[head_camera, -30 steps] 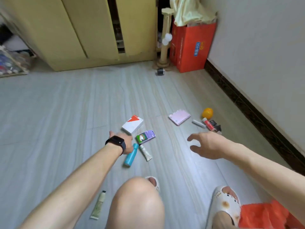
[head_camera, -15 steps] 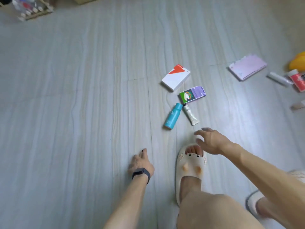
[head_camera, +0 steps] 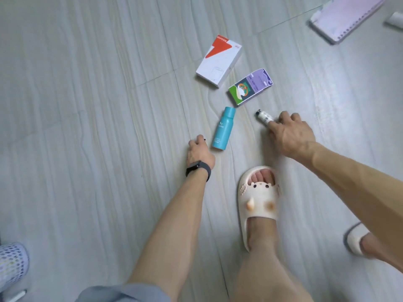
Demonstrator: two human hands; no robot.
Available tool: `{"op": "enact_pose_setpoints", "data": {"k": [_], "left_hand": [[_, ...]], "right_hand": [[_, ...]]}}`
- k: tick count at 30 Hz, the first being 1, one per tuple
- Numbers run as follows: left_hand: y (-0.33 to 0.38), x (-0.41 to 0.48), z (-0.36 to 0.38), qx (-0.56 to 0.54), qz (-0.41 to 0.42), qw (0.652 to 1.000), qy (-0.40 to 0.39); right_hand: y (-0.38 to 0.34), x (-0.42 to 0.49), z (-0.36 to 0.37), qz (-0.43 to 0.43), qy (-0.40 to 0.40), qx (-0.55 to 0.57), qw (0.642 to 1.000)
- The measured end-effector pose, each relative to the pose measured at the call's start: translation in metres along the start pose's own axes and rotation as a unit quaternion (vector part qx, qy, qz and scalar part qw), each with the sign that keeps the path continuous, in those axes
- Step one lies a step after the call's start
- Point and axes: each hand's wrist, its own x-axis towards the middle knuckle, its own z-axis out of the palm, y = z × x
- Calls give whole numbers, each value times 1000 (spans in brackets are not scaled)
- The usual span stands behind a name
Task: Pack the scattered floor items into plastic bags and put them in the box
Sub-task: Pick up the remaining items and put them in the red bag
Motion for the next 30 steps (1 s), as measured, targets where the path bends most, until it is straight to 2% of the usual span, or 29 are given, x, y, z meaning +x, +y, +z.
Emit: {"op": "enact_pose_setpoints", "data": {"k": [5,7,11,15,17,19,21,24,27,30], "left_hand": [[25,-13,-25,43,39,998,19],[47,-23,-46,56,92,993,51],[120,-62,-90,47,226,968,103],[211,-141,-129,20,386,914,121],[257,-191,-145,17,469,874,128],[294,-244,-157,17,537,833,131],[321,-292,-158,23,589,799,121],[344,-348,-140,31,655,748,101],[356,-374,-106,21,673,739,19],[356,-375,-65,64,675,734,-19]], "right_hand": [[90,-48,-6,89,-89,29,992],[124,-72,-24,122,-115,14,986],[170,-118,-88,172,-114,12,978],[189,-187,-167,188,-84,25,978],[194,-228,-201,198,-44,70,977],[198,-272,-221,204,12,162,965],[200,-323,-228,194,84,285,935],[194,-399,-217,171,192,449,856],[191,-462,-175,169,269,561,764],[194,-502,-109,253,308,609,685]]}}
